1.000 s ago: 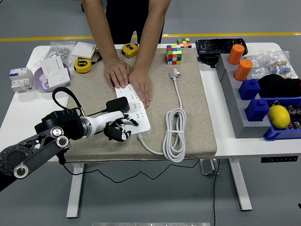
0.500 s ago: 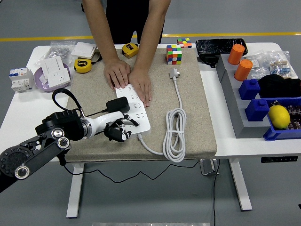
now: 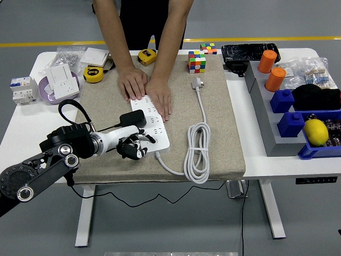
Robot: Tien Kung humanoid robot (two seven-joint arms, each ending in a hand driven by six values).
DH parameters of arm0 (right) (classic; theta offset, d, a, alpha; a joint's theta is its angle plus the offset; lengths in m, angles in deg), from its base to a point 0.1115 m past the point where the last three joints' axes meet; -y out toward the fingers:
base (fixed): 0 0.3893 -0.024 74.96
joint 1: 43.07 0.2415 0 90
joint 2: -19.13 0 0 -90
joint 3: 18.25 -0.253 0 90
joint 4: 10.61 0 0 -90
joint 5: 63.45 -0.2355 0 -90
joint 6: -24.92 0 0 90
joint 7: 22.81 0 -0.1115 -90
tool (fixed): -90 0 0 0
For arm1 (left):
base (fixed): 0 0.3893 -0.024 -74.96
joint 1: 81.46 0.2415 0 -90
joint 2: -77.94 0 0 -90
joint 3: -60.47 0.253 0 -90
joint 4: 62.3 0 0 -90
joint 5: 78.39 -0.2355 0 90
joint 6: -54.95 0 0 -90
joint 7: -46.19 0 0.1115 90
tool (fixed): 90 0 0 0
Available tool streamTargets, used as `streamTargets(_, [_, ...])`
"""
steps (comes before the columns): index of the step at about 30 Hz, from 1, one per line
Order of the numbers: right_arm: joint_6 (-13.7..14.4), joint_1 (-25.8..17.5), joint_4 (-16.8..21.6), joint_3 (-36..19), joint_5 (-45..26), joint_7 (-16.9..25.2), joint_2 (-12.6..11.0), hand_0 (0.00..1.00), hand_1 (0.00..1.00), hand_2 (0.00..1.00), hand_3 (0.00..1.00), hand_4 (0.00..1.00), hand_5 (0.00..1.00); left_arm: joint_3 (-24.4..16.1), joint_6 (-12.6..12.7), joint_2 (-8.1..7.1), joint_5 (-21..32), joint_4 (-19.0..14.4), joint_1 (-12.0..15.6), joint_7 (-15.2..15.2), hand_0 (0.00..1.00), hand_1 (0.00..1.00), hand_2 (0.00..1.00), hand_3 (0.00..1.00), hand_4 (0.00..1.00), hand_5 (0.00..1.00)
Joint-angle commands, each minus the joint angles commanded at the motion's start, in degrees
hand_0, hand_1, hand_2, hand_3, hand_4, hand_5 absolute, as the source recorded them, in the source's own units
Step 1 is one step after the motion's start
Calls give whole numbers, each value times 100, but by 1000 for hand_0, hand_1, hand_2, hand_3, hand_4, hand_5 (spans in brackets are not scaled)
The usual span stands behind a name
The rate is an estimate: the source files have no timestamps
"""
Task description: Pick up the plug,place it near the board,insert it into the board,press the button
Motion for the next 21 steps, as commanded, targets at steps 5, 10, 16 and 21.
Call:
streamTargets(5, [3, 1, 0, 15, -23, 2, 7, 998, 838, 754, 788, 998, 869, -171, 34, -45, -135, -357, 55, -43, 127, 24, 184, 762, 401, 2])
streamTargets(10, [5, -1, 0, 23, -40, 4, 16, 998, 838, 754, 788, 998, 869, -530, 70, -9, -311, -778, 170, -262, 127, 24, 184, 762, 401, 2])
streamTargets(16, [0, -7, 0, 43, -42, 4, 17, 998, 837, 754, 788, 998, 868, -986, 1203, 373, 225, -615, 300, -1541, 222, 151, 262, 572, 583, 2])
streamTargets(21, [-8, -2, 0, 69, -37, 6, 36, 998, 836, 754, 788, 998, 868, -1203, 1871, 833, 1315, -120, 306, -2617, 471, 667, 537, 510, 938, 55])
